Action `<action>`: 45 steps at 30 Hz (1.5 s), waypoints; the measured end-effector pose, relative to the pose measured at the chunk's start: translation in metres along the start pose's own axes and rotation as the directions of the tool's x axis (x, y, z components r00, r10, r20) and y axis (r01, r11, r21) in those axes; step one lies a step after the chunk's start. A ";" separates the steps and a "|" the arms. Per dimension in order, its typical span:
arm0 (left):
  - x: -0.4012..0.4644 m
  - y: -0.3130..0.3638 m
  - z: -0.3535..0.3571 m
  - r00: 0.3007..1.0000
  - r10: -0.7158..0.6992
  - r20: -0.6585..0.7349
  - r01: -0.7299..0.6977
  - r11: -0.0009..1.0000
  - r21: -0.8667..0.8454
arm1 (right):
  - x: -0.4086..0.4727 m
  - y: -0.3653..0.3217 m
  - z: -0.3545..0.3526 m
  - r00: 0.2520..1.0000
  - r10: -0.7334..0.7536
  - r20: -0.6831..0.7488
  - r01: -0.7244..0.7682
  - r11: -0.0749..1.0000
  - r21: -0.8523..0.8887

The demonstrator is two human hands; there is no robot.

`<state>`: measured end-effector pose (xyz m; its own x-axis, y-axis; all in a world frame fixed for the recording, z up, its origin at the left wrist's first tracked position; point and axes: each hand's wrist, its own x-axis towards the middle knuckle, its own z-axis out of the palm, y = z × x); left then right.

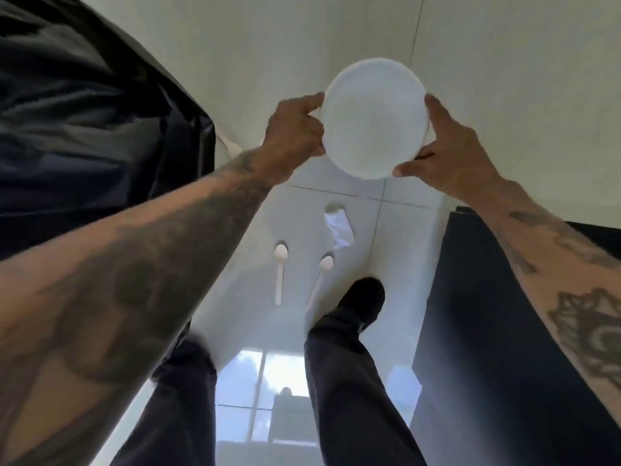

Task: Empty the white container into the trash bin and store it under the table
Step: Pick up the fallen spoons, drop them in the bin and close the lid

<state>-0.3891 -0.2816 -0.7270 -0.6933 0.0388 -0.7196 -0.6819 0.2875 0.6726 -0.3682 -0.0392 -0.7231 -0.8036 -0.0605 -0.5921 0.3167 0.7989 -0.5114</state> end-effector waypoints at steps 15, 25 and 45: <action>0.061 -0.059 -0.070 0.990 0.134 -0.050 -0.043 0.610 0.791 | -0.007 0.020 0.057 0.941 0.166 -0.295 -0.156 0.986 0.054; 0.117 -0.129 -0.107 0.982 0.132 0.139 -0.113 -0.185 0.976 | 0.002 0.055 0.255 0.956 0.293 -0.038 -0.295 0.942 -0.159; 0.032 -0.177 -0.061 0.987 0.162 0.010 -0.117 0.665 0.737 | 0.039 0.010 0.219 0.879 0.475 -0.043 -0.414 0.805 0.425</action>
<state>-0.3048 -0.3894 -0.8590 -0.7924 0.0948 -0.6025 -0.2008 0.8922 0.4045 -0.2865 -0.1649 -0.8877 -0.5776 0.3523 -0.7364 0.8019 0.4135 -0.4311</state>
